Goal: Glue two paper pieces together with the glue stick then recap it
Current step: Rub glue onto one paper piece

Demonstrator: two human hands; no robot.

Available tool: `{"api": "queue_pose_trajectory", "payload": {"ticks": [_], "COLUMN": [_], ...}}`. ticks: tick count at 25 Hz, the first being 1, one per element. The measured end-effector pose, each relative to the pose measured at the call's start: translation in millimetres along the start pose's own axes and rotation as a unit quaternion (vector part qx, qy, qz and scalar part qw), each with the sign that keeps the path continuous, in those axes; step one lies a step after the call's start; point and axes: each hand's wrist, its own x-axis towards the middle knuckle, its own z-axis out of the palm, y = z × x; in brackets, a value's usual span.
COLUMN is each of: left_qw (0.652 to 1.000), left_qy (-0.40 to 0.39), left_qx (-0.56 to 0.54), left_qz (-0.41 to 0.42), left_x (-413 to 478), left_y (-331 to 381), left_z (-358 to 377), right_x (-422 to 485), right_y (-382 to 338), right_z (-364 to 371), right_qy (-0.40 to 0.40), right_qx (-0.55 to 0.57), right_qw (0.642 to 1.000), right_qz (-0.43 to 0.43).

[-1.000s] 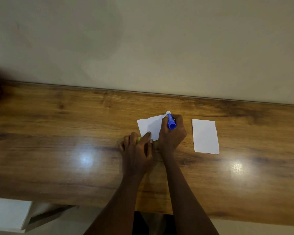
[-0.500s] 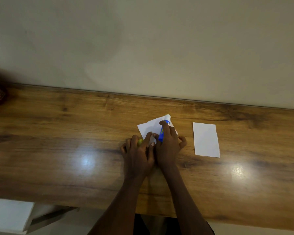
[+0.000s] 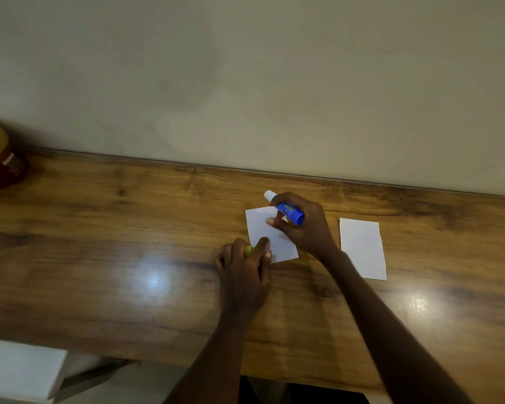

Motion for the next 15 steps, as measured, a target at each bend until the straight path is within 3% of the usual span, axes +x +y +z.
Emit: {"api": "queue_pose_trajectory", "payload": {"ticks": [2, 4, 8, 15], "left_qw": [1.0, 1.0, 1.0, 1.0], "left_qy": [0.004, 0.003, -0.004, -0.007], "left_qx": [0.006, 0.005, 0.002, -0.011], "left_qz": [0.003, 0.002, -0.002, -0.014], "left_x": [-0.6, -1.1, -0.2, -1.9], "left_y": [0.3, 0.3, -0.3, -1.2], "left_z": [-1.0, -0.4, 0.9, 2.5], "right_x": [-8.6, -14.5, -15.9, -15.2], "right_y": [-10.3, -12.7, -2.7, -2.8], "right_z": [22.5, 41.1, 49.9, 58.7], "right_qy": [0.164, 0.214, 0.226, 0.166], "right_qx": [0.17, 0.209, 0.111, 0.005], "right_qw": [0.97, 0.948, 0.963, 0.982], "right_qz": [0.062, 0.104, 0.096, 0.089]}}
